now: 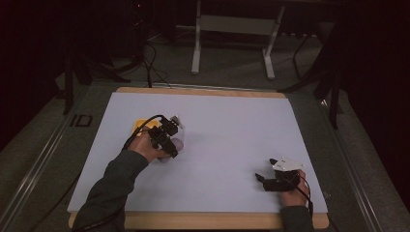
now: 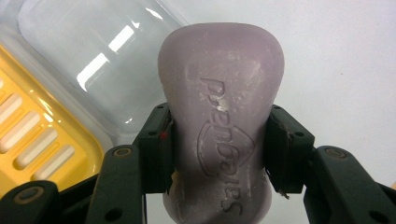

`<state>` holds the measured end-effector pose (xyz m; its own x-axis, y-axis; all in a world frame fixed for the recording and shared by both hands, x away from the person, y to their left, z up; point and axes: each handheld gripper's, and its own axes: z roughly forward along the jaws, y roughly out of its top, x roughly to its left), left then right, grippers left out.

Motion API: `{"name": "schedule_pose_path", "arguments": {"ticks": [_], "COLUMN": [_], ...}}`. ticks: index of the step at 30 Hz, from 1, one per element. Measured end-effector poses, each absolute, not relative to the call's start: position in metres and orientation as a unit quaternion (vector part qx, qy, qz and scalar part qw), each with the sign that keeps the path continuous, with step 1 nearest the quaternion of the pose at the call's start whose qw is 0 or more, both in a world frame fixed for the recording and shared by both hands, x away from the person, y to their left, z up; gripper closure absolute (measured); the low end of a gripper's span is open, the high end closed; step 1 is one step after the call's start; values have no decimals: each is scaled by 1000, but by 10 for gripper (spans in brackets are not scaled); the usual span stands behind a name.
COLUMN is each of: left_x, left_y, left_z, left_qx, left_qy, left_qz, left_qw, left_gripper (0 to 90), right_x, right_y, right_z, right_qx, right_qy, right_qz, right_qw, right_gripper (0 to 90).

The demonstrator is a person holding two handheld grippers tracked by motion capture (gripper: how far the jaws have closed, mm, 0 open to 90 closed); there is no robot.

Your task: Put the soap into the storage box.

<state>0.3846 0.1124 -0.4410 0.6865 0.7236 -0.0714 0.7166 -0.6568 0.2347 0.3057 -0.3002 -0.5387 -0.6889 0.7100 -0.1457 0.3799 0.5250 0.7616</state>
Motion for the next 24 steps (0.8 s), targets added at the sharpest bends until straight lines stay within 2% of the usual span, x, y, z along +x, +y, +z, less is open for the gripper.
{"name": "schedule_pose_path", "arguments": {"ticks": [24], "left_x": [405], "left_y": [132], "left_z": [-438], "left_qx": [889], "left_qy": [438], "left_qz": [23], "left_qw": [134], "left_gripper": [500], "right_x": [306], "right_y": [-300], "right_z": [-539], "right_qx": [323], "right_qy": [843], "right_qz": [366], "right_qw": [227], "right_gripper": [182]}}
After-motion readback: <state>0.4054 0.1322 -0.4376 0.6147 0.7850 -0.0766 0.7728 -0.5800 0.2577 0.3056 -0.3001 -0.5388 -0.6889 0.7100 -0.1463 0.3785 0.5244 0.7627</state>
